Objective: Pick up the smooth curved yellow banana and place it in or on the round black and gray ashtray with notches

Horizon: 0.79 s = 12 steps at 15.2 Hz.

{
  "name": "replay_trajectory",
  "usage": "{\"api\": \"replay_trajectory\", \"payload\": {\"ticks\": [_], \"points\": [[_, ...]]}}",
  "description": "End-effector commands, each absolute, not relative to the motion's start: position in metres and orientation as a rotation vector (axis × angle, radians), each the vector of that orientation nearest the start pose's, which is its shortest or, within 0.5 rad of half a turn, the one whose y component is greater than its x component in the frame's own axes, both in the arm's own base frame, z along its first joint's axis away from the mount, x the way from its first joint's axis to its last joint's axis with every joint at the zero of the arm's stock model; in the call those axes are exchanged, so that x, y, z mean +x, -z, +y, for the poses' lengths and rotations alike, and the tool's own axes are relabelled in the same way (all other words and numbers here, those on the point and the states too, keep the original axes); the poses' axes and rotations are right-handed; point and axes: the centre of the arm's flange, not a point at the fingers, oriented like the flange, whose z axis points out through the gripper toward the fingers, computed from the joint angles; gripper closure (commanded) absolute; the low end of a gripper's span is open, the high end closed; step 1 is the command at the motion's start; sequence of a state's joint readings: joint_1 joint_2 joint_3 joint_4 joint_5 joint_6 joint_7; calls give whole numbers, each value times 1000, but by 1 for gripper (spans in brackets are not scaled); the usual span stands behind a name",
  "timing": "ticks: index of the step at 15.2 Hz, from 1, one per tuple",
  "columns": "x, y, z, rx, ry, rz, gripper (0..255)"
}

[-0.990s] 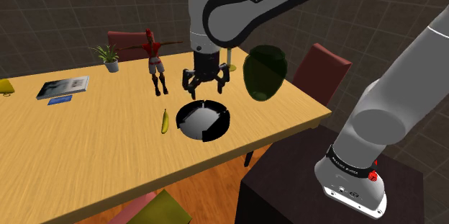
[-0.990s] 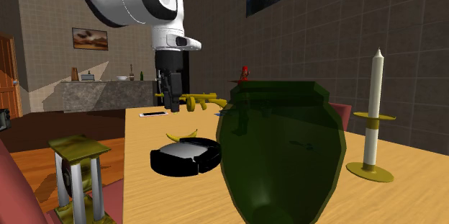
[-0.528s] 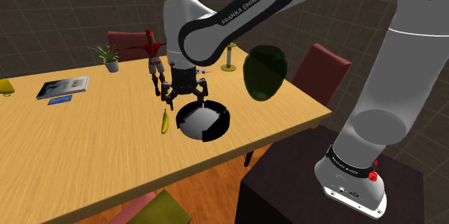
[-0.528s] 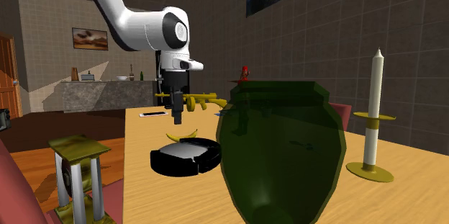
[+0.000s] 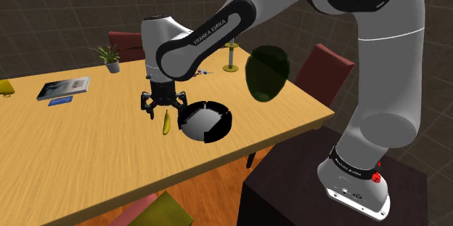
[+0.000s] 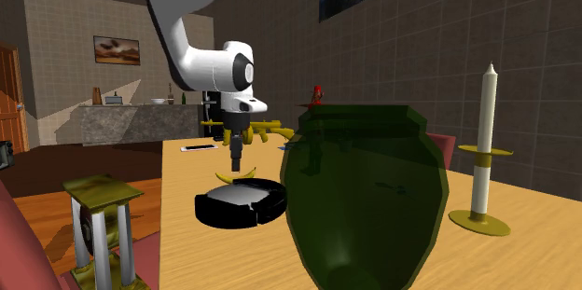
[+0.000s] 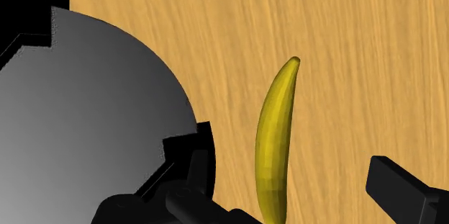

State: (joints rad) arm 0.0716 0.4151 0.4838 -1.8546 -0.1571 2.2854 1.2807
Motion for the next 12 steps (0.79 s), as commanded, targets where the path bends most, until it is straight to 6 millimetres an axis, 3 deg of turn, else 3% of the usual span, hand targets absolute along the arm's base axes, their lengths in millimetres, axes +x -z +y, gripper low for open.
{"api": "replay_trajectory", "payload": {"ticks": [1,6,12], "points": [[559,-315,318,-2873,-16,1008,0],[560,-286,321,-2873,-16,1008,0],[560,-286,321,-2873,-16,1008,0]]}}
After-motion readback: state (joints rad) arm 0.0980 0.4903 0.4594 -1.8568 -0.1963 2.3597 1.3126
